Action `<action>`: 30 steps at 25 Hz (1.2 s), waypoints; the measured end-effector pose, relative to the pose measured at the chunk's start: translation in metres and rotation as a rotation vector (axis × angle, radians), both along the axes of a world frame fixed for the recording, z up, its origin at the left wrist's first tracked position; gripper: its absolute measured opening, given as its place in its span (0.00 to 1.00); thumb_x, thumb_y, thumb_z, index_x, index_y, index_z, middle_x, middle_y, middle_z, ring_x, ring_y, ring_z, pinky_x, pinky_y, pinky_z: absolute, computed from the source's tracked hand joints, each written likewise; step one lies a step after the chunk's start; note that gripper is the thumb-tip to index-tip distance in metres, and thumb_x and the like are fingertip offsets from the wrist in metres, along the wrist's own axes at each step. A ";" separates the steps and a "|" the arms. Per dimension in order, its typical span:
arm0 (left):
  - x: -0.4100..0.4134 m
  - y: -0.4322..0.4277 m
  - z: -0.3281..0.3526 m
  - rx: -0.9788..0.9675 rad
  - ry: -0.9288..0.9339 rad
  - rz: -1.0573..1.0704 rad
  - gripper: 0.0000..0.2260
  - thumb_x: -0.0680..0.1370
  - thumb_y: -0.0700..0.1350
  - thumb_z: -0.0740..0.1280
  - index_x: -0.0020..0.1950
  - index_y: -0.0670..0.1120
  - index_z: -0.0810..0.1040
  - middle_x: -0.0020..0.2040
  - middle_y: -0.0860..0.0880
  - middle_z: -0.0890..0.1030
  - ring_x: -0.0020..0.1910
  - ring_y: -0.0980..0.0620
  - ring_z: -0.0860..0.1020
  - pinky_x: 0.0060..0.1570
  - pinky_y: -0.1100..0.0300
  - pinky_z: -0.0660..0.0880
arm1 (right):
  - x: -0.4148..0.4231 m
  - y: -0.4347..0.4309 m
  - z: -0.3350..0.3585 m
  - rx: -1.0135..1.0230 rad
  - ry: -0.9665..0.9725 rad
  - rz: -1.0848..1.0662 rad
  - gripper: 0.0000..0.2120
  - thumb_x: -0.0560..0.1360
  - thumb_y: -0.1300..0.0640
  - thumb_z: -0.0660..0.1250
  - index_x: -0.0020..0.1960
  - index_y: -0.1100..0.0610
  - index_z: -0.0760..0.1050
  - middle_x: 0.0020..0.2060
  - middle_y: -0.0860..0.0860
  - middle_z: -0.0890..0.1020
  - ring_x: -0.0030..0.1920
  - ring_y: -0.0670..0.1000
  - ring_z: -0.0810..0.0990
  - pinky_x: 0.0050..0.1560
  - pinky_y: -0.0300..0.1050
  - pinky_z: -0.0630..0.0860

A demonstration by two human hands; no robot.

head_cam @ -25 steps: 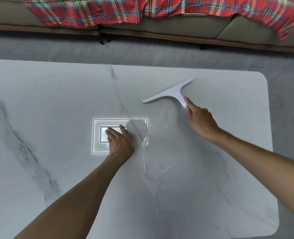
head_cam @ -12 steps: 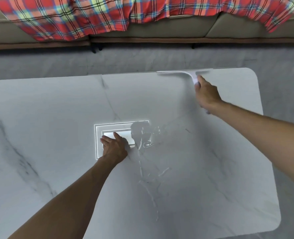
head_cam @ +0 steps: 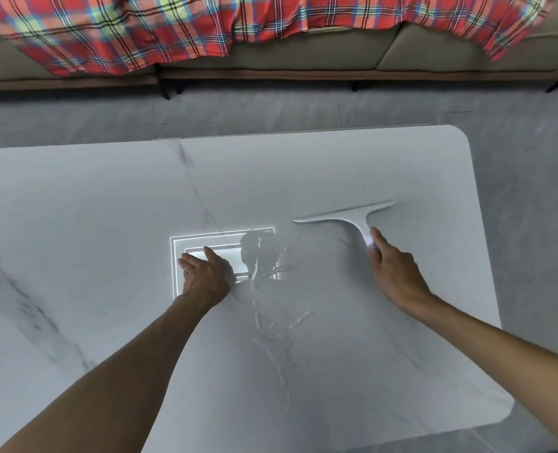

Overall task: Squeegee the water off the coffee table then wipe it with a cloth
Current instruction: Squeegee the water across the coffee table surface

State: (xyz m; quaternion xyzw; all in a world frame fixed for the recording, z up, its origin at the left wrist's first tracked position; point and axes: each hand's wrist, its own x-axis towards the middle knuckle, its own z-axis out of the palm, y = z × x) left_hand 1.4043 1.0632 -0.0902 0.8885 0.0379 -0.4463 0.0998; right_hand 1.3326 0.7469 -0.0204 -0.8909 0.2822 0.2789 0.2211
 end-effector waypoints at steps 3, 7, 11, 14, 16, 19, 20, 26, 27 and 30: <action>-0.001 0.001 0.003 -0.016 -0.040 -0.003 0.31 0.79 0.40 0.57 0.76 0.33 0.45 0.68 0.17 0.49 0.71 0.20 0.49 0.72 0.38 0.53 | 0.036 0.005 0.013 -0.037 -0.079 0.070 0.22 0.83 0.47 0.47 0.76 0.46 0.58 0.57 0.63 0.79 0.56 0.65 0.77 0.49 0.50 0.71; -0.009 0.014 0.005 -0.103 -0.134 0.092 0.27 0.77 0.37 0.58 0.74 0.32 0.54 0.67 0.22 0.60 0.69 0.26 0.59 0.68 0.41 0.63 | 0.139 0.054 0.003 -0.017 -0.192 0.155 0.21 0.82 0.50 0.47 0.75 0.48 0.59 0.57 0.63 0.78 0.56 0.66 0.76 0.44 0.54 0.72; -0.038 0.028 0.010 -0.149 -0.317 0.157 0.29 0.72 0.34 0.59 0.73 0.34 0.57 0.60 0.33 0.68 0.59 0.35 0.68 0.60 0.46 0.68 | 0.152 0.121 -0.022 -0.001 -0.180 0.248 0.22 0.81 0.56 0.49 0.75 0.50 0.59 0.61 0.63 0.76 0.59 0.66 0.74 0.50 0.53 0.72; -0.078 0.039 0.006 -0.069 -0.269 0.119 0.30 0.70 0.34 0.59 0.73 0.37 0.57 0.62 0.35 0.66 0.60 0.36 0.67 0.64 0.45 0.66 | 0.089 0.137 -0.035 0.014 -0.222 0.456 0.21 0.82 0.53 0.50 0.74 0.45 0.59 0.54 0.62 0.80 0.53 0.67 0.77 0.47 0.52 0.70; -0.101 0.044 0.001 -0.046 -0.239 0.122 0.29 0.69 0.33 0.58 0.71 0.37 0.59 0.62 0.34 0.66 0.60 0.35 0.66 0.63 0.45 0.67 | 0.042 0.122 -0.036 0.007 -0.236 0.531 0.21 0.82 0.51 0.51 0.74 0.41 0.58 0.47 0.60 0.82 0.47 0.66 0.79 0.41 0.50 0.68; -0.121 0.047 -0.003 -0.060 -0.212 0.109 0.28 0.69 0.34 0.57 0.70 0.36 0.59 0.65 0.32 0.64 0.64 0.33 0.64 0.66 0.44 0.65 | -0.020 0.081 -0.024 -0.044 -0.187 0.564 0.22 0.82 0.52 0.54 0.75 0.40 0.59 0.44 0.59 0.83 0.43 0.64 0.81 0.37 0.47 0.68; -0.126 0.048 -0.003 -0.075 -0.198 0.104 0.28 0.69 0.34 0.58 0.70 0.36 0.59 0.65 0.32 0.63 0.65 0.32 0.64 0.66 0.43 0.65 | -0.041 0.067 -0.018 -0.069 -0.160 0.571 0.23 0.82 0.53 0.55 0.75 0.41 0.60 0.44 0.58 0.83 0.43 0.63 0.81 0.36 0.46 0.67; -0.161 0.052 0.002 -0.105 -0.133 0.095 0.30 0.71 0.37 0.59 0.71 0.35 0.56 0.67 0.30 0.61 0.68 0.30 0.61 0.69 0.44 0.62 | -0.111 0.019 0.034 -0.138 0.061 0.488 0.21 0.82 0.50 0.54 0.74 0.37 0.61 0.54 0.49 0.83 0.43 0.57 0.80 0.41 0.47 0.73; -0.164 0.055 0.000 -0.114 -0.126 0.094 0.30 0.71 0.37 0.60 0.72 0.35 0.55 0.68 0.29 0.60 0.69 0.30 0.59 0.70 0.44 0.61 | -0.103 0.022 0.039 -0.121 0.050 0.467 0.21 0.82 0.49 0.53 0.74 0.38 0.62 0.58 0.51 0.82 0.50 0.60 0.80 0.46 0.48 0.75; -0.166 0.061 -0.005 -0.150 -0.107 0.072 0.33 0.70 0.38 0.61 0.73 0.34 0.52 0.70 0.28 0.57 0.71 0.29 0.55 0.72 0.44 0.60 | -0.037 0.049 0.038 -0.088 -0.123 0.412 0.19 0.82 0.48 0.54 0.73 0.45 0.66 0.59 0.58 0.81 0.54 0.63 0.80 0.51 0.52 0.75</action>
